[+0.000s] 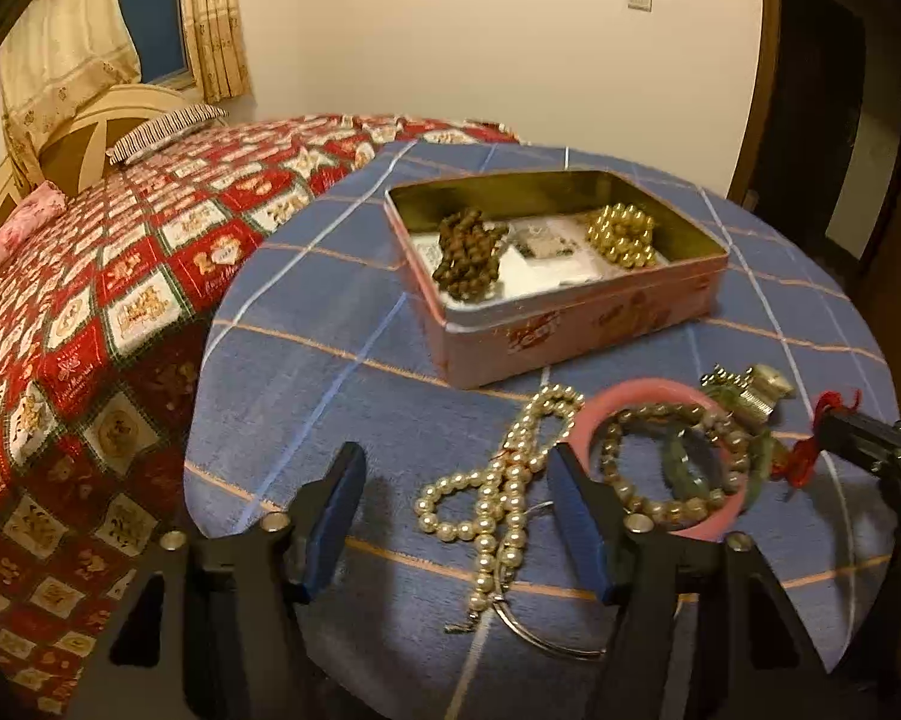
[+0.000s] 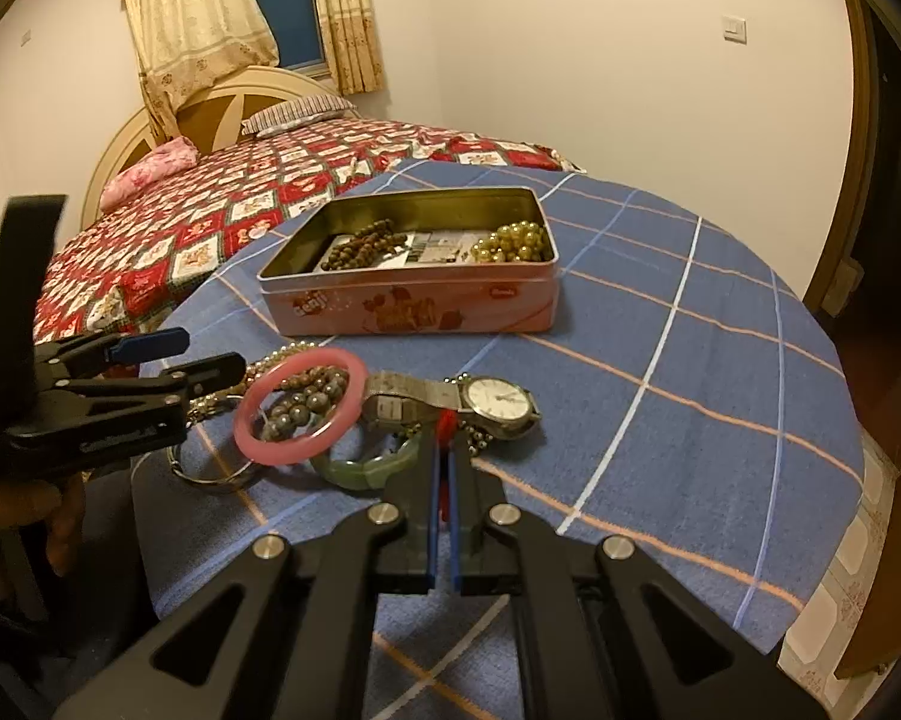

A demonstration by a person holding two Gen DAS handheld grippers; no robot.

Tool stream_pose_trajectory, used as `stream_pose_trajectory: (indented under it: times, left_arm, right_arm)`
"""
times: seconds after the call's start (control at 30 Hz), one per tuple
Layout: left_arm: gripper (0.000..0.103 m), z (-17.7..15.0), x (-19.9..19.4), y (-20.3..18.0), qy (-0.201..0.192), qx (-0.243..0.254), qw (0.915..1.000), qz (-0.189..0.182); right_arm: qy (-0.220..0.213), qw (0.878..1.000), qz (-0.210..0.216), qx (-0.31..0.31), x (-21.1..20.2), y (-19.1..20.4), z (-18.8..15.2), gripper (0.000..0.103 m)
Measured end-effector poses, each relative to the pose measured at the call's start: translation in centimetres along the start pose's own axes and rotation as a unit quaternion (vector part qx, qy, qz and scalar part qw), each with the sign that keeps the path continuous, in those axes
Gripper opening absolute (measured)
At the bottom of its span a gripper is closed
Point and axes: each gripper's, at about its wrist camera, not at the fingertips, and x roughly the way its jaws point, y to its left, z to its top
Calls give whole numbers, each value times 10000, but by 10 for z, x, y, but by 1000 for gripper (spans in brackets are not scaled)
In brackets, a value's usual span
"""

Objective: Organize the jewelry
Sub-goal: 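Grasp the red-tasseled piece with the right gripper while the left grasps the white pearl necklace, then lift the pearl necklace and red-tasseled piece and carry both over the tin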

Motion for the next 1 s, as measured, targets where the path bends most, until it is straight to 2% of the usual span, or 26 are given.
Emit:
stream_pose_trajectory:
  times: [0.13,0.17,0.23,0.4,0.43,0.73,1.0]
  left_arm:
    - [55,-1,6,-7,83,230,9997,-43]
    - [38,0,7,-8,88,244,9996,-76]
    - [13,1,10,-9,159,284,9994,-147]
    - [11,3,-7,-20,-25,515,9984,-240]
    - [5,5,-12,-20,-86,516,9983,-243]
    - [5,21,-45,-4,-472,275,9980,-323]
    - [5,41,-68,-6,-808,281,9956,-392]
  right_arm:
    - [39,10000,4,-6,2,1,-1,4]
    - [46,10000,1,-11,2,1,-1,4]
    - [46,10000,-4,-9,2,1,-1,4]
    - [-61,10000,-20,8,-2,-2,1,4]
    - [-80,10000,-25,13,-4,-2,1,4]
    - [-212,9998,-61,33,-10,-6,10,4]
    - [-343,9994,-51,24,-17,-9,23,4]
